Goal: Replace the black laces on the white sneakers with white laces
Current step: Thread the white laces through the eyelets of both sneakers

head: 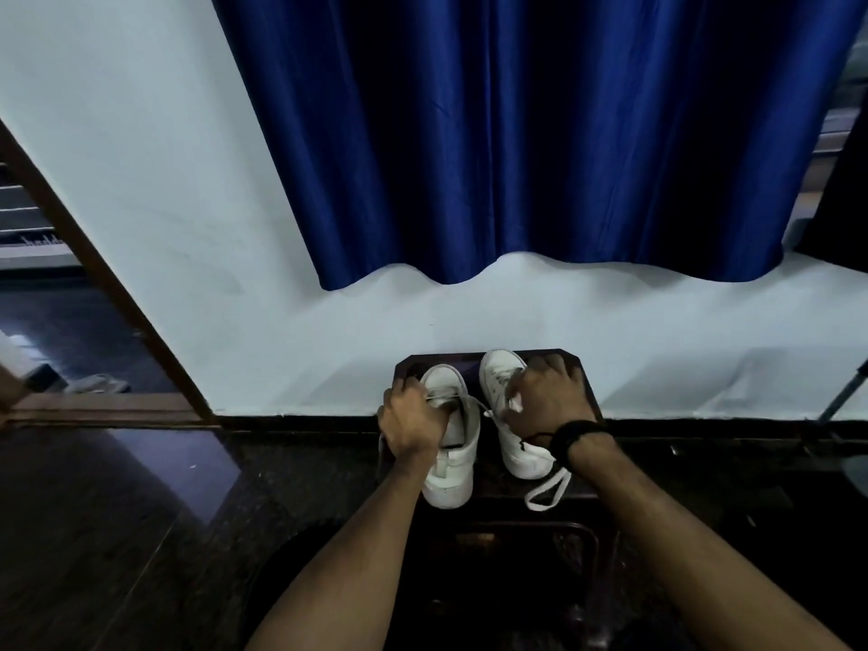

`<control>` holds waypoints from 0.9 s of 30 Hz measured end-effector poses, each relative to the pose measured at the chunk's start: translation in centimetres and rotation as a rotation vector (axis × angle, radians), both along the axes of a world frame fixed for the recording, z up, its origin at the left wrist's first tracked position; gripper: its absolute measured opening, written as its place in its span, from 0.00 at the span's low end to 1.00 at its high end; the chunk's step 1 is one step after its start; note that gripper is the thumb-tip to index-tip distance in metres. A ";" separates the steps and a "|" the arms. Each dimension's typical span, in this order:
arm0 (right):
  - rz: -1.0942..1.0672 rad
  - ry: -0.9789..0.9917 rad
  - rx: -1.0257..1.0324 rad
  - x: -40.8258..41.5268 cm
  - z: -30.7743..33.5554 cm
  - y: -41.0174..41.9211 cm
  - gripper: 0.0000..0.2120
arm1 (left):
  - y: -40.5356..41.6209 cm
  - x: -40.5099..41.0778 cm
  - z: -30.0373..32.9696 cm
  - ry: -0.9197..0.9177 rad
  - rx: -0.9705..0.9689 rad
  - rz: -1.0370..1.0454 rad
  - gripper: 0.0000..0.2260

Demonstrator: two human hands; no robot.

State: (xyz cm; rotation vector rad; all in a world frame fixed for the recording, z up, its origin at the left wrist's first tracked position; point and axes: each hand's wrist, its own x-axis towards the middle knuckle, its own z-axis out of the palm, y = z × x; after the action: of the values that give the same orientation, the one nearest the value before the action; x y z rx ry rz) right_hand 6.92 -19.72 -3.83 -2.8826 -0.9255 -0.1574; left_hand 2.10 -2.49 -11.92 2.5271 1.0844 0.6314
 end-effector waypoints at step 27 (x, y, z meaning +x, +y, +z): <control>0.009 0.505 0.618 0.2 -5.7 4.5 0.14 | 6.2 -4.5 5.0 -0.073 -0.978 -0.015 0.23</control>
State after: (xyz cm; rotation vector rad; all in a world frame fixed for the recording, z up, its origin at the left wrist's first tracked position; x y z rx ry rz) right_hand 7.12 -15.22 -9.57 -2.1887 -0.6437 0.2366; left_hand -2.44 3.75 -6.87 1.6430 1.0002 0.1094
